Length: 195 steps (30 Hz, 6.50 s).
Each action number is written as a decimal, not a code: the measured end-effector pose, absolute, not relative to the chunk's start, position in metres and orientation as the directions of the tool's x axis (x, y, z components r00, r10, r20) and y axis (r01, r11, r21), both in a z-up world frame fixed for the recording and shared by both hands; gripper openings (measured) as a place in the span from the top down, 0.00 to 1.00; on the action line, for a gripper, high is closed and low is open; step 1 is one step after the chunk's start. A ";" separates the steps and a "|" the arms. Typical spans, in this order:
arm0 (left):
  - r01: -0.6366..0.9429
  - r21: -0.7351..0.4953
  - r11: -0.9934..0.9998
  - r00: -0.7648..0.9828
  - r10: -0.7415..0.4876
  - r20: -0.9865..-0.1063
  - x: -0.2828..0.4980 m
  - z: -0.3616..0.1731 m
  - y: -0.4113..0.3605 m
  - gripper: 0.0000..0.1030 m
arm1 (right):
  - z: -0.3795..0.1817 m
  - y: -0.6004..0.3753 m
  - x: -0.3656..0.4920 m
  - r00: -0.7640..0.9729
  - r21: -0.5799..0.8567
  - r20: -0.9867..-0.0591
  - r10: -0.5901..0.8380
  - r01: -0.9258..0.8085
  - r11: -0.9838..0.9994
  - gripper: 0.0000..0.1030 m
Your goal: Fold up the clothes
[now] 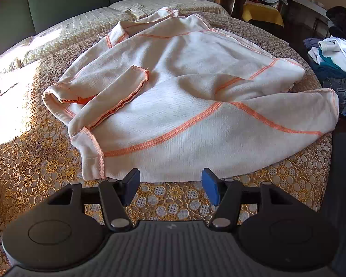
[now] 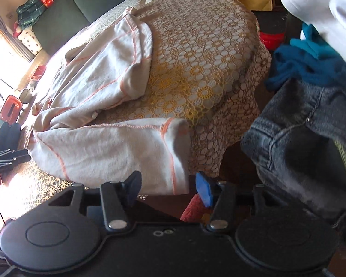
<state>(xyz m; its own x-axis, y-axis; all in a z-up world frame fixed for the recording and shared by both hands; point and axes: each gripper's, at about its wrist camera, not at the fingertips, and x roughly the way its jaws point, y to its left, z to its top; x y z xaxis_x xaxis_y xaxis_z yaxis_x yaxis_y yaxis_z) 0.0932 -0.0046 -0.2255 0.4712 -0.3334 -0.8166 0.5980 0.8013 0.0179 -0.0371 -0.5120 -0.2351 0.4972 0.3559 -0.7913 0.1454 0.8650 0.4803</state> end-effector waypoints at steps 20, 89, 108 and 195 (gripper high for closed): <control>0.622 0.030 0.782 0.512 -0.378 -0.771 0.069 -0.216 -0.021 0.41 | -0.321 -0.530 -0.062 0.711 0.837 -0.546 0.443 0.447 0.316 0.00; 0.783 0.419 0.459 0.595 -0.360 -0.719 0.017 -0.217 -0.008 0.97 | -0.107 -0.431 -0.055 0.700 0.636 -0.589 0.403 0.096 0.765 0.00; 0.773 0.451 0.446 0.612 -0.340 -0.714 0.057 -0.251 -0.011 0.94 | -0.085 -0.428 -0.037 0.719 0.727 -0.513 0.468 0.074 0.683 0.00; 0.824 -0.023 0.566 0.310 -0.484 -0.818 0.180 -0.150 -0.053 0.17 | -0.176 -0.402 0.271 0.473 0.395 -0.819 0.324 0.056 0.917 0.00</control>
<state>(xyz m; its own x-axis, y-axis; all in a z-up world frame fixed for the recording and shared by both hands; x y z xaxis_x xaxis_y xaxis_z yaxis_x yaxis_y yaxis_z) 0.1804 -0.0530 -0.1500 0.3102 -0.4840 -0.8182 0.8239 0.5663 -0.0226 0.2709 -0.4021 -0.1764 0.4730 0.3243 -0.8192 0.0560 0.9169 0.3953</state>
